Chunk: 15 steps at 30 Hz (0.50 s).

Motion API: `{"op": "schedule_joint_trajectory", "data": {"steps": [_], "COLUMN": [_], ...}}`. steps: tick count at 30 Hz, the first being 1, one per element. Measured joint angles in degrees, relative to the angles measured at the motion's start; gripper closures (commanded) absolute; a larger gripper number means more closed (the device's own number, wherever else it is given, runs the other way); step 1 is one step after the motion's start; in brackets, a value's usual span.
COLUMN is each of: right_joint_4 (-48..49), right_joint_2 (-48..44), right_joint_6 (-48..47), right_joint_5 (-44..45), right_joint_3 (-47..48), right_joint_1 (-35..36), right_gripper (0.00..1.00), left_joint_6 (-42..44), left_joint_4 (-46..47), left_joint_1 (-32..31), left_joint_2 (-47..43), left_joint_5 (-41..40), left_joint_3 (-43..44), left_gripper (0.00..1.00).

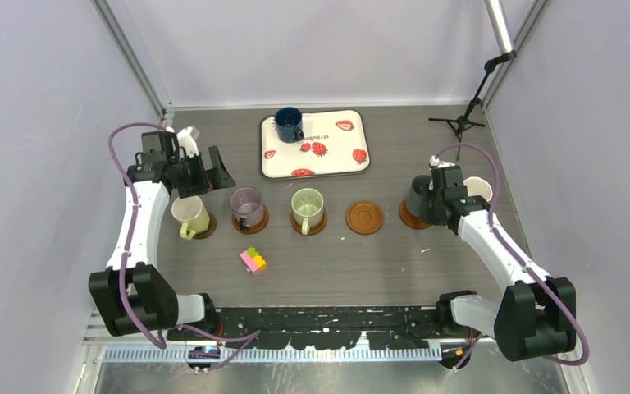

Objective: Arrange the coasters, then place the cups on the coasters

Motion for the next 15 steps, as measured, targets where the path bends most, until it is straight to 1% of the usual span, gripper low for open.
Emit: {"op": "schedule_joint_trajectory", "data": {"steps": [12, 15], "right_joint_4": [0.2, 0.2], "right_joint_2": [3.0, 3.8], "right_joint_6": [-0.1, -0.1], "right_joint_5": [0.0, 0.0], "right_joint_3": [-0.1, -0.1], "right_joint_1": [0.0, 0.0], "right_gripper": [0.99, 0.95], "left_joint_6": [0.0, 0.0], "left_joint_4": [0.0, 0.0], "left_joint_1": [0.0, 0.0], "left_joint_2": [0.0, 0.0], "left_joint_5": [0.0, 0.0], "left_joint_3": [0.0, 0.0], "left_gripper": [0.00, 0.00]}}
